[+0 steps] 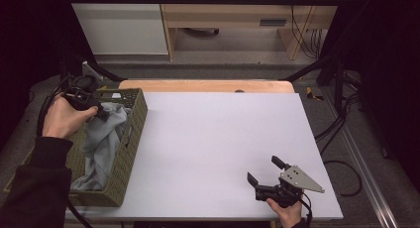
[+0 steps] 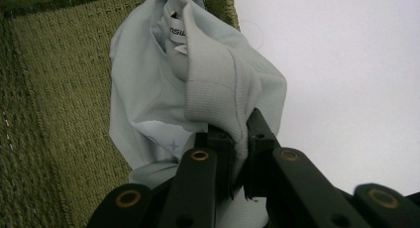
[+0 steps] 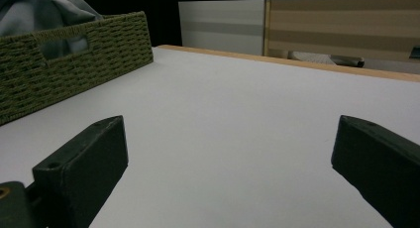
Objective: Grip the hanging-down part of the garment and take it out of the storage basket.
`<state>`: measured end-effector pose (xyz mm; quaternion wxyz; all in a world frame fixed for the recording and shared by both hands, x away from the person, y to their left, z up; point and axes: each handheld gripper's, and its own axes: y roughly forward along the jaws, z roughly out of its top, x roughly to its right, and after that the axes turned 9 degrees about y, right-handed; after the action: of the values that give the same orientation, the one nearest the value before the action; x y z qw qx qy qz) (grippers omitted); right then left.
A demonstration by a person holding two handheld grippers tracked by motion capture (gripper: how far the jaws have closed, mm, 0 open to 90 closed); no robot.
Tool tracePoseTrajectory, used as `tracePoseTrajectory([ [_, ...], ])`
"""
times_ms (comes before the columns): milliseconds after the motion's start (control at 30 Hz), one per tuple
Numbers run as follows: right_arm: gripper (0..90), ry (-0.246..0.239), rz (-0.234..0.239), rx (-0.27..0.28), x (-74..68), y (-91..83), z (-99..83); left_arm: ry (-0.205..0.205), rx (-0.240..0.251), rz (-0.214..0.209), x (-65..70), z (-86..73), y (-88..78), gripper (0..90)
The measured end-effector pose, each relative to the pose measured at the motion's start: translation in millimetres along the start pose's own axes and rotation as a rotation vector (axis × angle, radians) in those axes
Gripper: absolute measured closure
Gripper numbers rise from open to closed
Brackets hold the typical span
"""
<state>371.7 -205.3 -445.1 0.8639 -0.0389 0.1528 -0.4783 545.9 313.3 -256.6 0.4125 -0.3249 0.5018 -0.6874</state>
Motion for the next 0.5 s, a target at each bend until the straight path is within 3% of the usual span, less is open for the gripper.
tracePoseTrajectory([
  [500, 1.2, -0.001, 0.002, -0.014, 0.0, 3.2, -1.3, 0.0, 0.037, 0.015, 2.5, -0.8, -19.5, 84.3],
])
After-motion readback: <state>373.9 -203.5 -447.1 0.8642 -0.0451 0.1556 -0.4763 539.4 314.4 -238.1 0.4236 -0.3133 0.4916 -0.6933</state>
